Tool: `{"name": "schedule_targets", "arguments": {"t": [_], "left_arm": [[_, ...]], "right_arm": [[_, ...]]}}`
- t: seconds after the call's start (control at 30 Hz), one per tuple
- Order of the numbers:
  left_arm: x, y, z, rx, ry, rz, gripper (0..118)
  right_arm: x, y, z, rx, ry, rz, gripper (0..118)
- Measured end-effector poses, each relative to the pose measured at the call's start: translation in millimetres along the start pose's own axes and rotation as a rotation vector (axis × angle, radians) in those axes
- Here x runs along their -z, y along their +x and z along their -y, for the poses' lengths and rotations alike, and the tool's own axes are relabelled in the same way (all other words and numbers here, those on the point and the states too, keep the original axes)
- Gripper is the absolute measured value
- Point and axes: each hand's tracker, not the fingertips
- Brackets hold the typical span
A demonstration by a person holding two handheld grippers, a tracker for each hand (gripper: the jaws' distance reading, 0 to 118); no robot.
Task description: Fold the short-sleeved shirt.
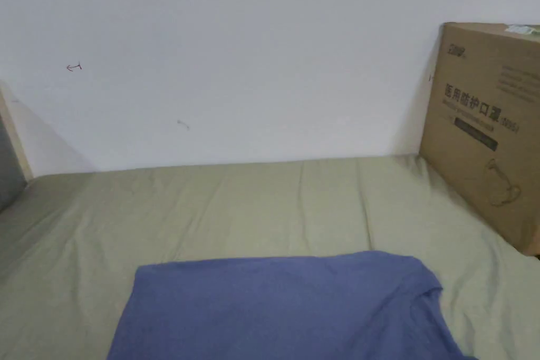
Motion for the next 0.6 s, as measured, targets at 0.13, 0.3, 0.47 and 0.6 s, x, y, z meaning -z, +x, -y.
{"name": "schedule_targets", "arguments": {"t": [0.13, 0.3, 0.47, 0.6], "left_arm": [[-21.7, 7.4, 32.3, -0.015, -0.037, 0.015, 0], [-35.8, 16.1, 59.6, 0.022, -0.051, 0.003, 0], [-43.1, 13.9, 77.0, -0.013, -0.025, 0.030, 14], [-51.9, 12.1, 88.4, -0.043, 0.023, 0.018, 68]], "right_arm": [[-16.4, -2.9, 41.0, 0.025, -0.024, -0.005, 0], [-20.3, -3.9, 60.8, 0.052, -0.041, -0.013, 0], [-18.7, -8.8, 62.7, 0.065, -0.015, -0.001, 5], [-24.7, -19.4, 65.2, 0.030, 0.053, 0.042, 80]]}}
